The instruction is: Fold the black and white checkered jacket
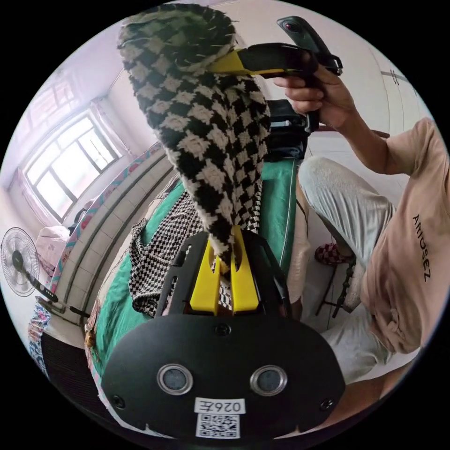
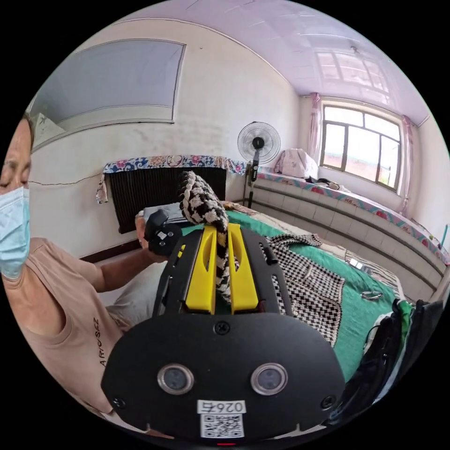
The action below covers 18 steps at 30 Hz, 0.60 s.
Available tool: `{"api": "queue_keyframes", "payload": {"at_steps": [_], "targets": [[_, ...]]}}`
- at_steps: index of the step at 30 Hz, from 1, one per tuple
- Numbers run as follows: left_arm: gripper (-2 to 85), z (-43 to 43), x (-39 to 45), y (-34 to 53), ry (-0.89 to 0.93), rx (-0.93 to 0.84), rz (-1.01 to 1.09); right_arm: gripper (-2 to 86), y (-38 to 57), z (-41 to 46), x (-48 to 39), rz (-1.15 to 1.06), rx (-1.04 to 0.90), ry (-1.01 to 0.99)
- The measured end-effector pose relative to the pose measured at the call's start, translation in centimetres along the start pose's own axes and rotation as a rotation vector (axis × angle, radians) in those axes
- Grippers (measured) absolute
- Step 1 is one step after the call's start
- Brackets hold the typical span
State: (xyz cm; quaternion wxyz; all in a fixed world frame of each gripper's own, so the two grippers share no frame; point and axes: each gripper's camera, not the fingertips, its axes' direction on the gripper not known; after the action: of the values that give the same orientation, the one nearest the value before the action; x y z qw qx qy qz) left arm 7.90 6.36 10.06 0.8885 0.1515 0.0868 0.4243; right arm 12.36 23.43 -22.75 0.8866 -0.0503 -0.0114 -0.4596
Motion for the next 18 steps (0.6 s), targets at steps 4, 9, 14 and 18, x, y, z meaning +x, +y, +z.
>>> {"api": "queue_keyframes", "payload": {"at_steps": [4,9,14,18], "targets": [[3.9,2.9,-8.2,-2.0,0.031,0.009,-0.123,0.2,-3.3,2.0,4.1,0.018,-0.006,0.172],[10.7,10.6,-19.4,3.4,0.379,-0.128,-0.542,5.6,-6.6,14.1,16.8,0.146,-0.307,0.467],[11.2,13.2,-20.1,9.7,0.485,-0.157,-0.688,6.7,-2.1,18.9,24.3,0.382,-0.390,0.214],[15.1,15.4,-20.5,9.2,0.534,-0.315,-0.687,5.1,1.7,22.6,26.7,0.461,-0.542,0.020]]}}
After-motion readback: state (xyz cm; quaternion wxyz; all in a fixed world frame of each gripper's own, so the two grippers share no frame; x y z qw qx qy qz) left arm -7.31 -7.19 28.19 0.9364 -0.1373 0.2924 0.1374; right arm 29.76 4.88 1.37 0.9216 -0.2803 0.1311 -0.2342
